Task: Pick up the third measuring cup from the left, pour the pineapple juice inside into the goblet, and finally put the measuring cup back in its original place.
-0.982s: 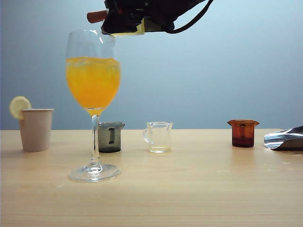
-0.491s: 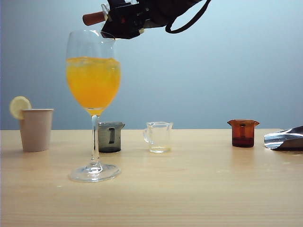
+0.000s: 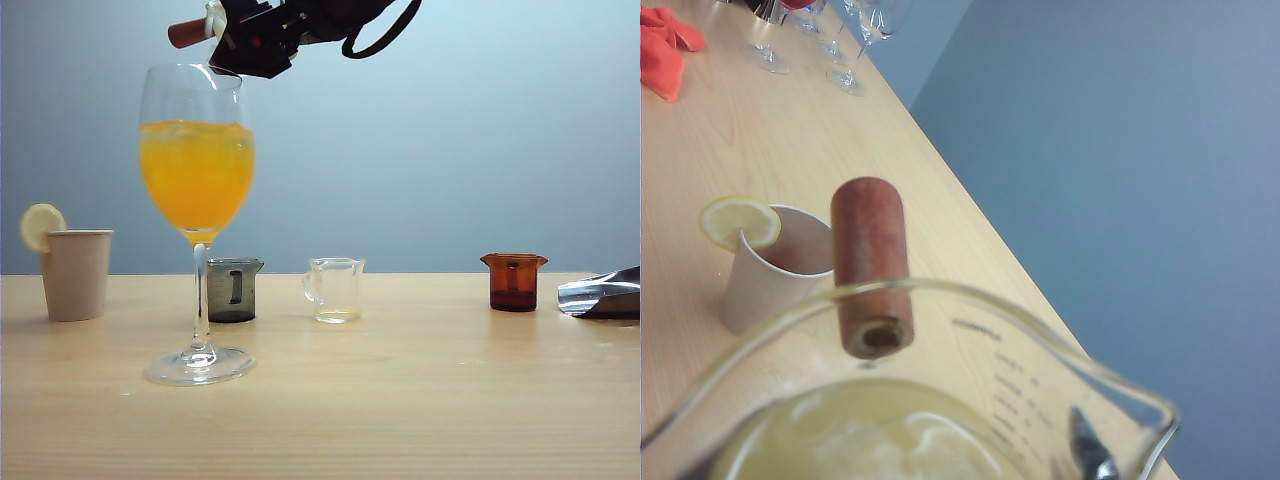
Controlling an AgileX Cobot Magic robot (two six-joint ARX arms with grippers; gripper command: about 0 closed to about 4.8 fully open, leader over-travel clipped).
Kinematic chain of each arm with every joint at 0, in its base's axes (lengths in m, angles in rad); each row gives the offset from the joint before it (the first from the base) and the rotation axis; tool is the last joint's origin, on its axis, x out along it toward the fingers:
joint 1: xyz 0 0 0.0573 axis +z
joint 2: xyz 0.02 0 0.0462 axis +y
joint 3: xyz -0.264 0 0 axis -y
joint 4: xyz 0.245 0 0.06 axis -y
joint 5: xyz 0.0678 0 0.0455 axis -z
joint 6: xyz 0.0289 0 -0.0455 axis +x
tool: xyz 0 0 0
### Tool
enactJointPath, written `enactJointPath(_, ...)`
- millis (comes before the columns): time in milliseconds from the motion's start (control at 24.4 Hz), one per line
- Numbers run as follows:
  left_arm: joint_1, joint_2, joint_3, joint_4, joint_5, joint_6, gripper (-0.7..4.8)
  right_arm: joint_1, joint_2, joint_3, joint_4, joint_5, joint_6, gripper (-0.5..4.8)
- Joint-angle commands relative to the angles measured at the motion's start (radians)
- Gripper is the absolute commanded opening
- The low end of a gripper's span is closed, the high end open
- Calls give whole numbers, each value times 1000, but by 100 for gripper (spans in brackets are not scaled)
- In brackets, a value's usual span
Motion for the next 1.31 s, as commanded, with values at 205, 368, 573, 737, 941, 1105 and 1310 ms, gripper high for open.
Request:
enactJointPath(205,-1,0,4,6,-2,-3,-5,2,-7,9,31,-2,-61,198)
enactJointPath(368,-1,0,4,6,-2,-3,-5,2,-7,9,33,-2,-102,198)
enactJointPath(573,-1,0,4,6,-2,-3,-5,5,-7,9,34,-2,-138,198)
enactJointPath(737,-1,0,4,6,-2,-3,-5,5,-7,9,34,-2,-141,198)
enactJointPath(941,-1,0,4,6,-2,-3,-5,6,-7,9,34,-2,-183,198)
enactJointPath(1105,-1,0,4,6,-2,-3,-5,6,-7,9,35,-2,-188,198)
enactJointPath(1310,-1,0,4,6,-2,-3,-5,12,-8,9,51,-1,-251,198)
